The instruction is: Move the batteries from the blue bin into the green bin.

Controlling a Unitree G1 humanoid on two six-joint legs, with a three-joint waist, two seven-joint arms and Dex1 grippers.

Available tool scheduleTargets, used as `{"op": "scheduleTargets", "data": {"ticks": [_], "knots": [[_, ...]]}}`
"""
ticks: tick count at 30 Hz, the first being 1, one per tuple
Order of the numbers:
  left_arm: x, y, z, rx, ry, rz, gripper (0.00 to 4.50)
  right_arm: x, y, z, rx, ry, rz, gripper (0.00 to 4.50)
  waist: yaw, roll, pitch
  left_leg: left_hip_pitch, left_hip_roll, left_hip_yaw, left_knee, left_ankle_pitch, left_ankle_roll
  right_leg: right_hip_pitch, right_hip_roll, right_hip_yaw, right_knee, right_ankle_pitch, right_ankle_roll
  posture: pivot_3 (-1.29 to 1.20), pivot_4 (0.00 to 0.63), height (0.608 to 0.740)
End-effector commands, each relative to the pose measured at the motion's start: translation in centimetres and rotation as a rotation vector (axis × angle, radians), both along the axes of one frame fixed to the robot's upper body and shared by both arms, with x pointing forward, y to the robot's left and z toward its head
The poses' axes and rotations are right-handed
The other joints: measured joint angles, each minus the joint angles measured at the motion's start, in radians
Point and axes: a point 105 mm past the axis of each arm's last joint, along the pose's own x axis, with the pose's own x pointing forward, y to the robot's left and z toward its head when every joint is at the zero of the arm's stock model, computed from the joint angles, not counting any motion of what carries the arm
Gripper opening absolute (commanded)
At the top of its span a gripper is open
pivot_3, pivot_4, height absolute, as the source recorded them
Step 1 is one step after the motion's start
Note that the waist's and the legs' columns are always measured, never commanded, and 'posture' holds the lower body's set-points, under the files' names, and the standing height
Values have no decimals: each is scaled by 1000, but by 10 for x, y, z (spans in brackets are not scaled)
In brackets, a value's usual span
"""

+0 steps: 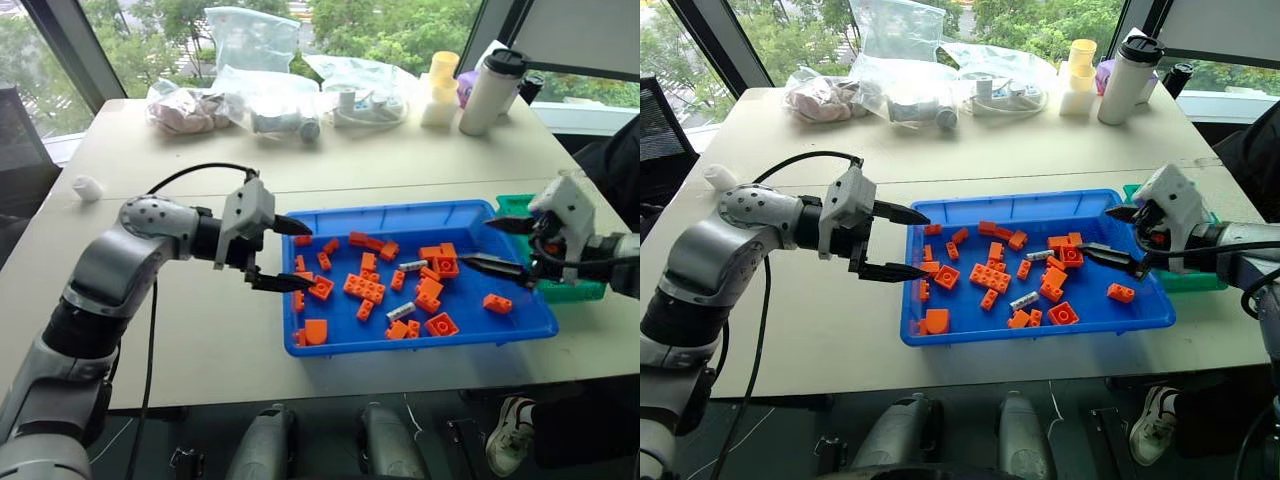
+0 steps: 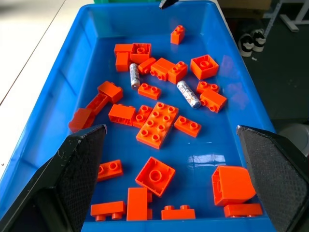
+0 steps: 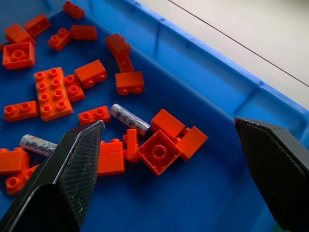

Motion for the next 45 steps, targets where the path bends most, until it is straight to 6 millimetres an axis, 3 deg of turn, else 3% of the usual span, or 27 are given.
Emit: {"op": "scheduleTargets", "data": {"ticks": [1, 7, 12, 19, 22, 26, 39, 42, 44, 45], "knots": [[-3, 1, 8, 0, -39, 1, 4500, -4, 28, -2, -73, -43, 180, 4454, 0, 0, 0, 0, 0, 0, 0, 0, 0, 0, 0, 0, 0, 0, 0, 0, 150, 740], [-9, 1, 4, 22, -28, 0, 4500, -7, 42, -21, -176, 17, 376, 4454, 0, 0, 0, 0, 0, 0, 0, 0, 0, -1, 0, 0, 0, 0, 0, 0, 150, 740], [-13, 1, 3, 10, -27, 40, 4500, 7, 44, -42, -300, -17, 473, 4454, 0, -1, 0, 0, 0, 0, 0, 0, 0, 0, 0, 0, 0, 0, 0, 0, 150, 740], [-18, 8, 0, 18, -18, 79, 4500, 7, 54, -56, -300, 5, 551, 4454, 0, -1, 0, -1, 0, -1, 0, 0, -1, -1, 0, 0, 0, 0, 0, 0, 150, 740], [-20, 9, 0, 19, -18, 82, 4500, 8, 57, -61, -304, 11, 573, 3627, 1, -1, 0, -1, 0, -1, 0, 0, -1, -1, 0, 0, 0, 0, 0, 0, 150, 740], [-20, 9, 1, 18, -21, 86, 4500, 8, 60, -62, -297, 16, 586, 1705, 2, -1, 0, -1, 0, -1, 0, 0, -1, -1, 0, 0, 0, 0, 0, 0, 150, 740], [-18, 5, 2, 2, -31, 81, 4500, 3, 62, -82, -348, 83, 652, 1705, 1, -1, 0, 0, 0, -1, 0, 0, -1, -1, 0, -1, 0, 0, 0, 0, 150, 740], [-17, 4, 3, 0, -32, 81, 4500, 3, 63, -86, -360, 91, 664, 909, 0, -1, 0, 0, 0, -1, 0, 0, -1, -1, 0, -1, 0, 0, 0, 0, 150, 740], [-17, 4, 3, -1, -32, 82, 4500, 4, 64, -86, -360, 90, 673, 40, 0, -1, 0, 0, 0, -1, 0, 0, -1, -1, 0, -1, 0, 0, 0, 0, 150, 740], [-17, 4, 3, -1, -31, 82, 4500, 4, 65, -85, -359, 88, 674, 42, 0, -1, 0, 0, 0, -1, 0, 0, -1, -1, 0, -1, 0, 0, 0, 0, 150, 740]]}}
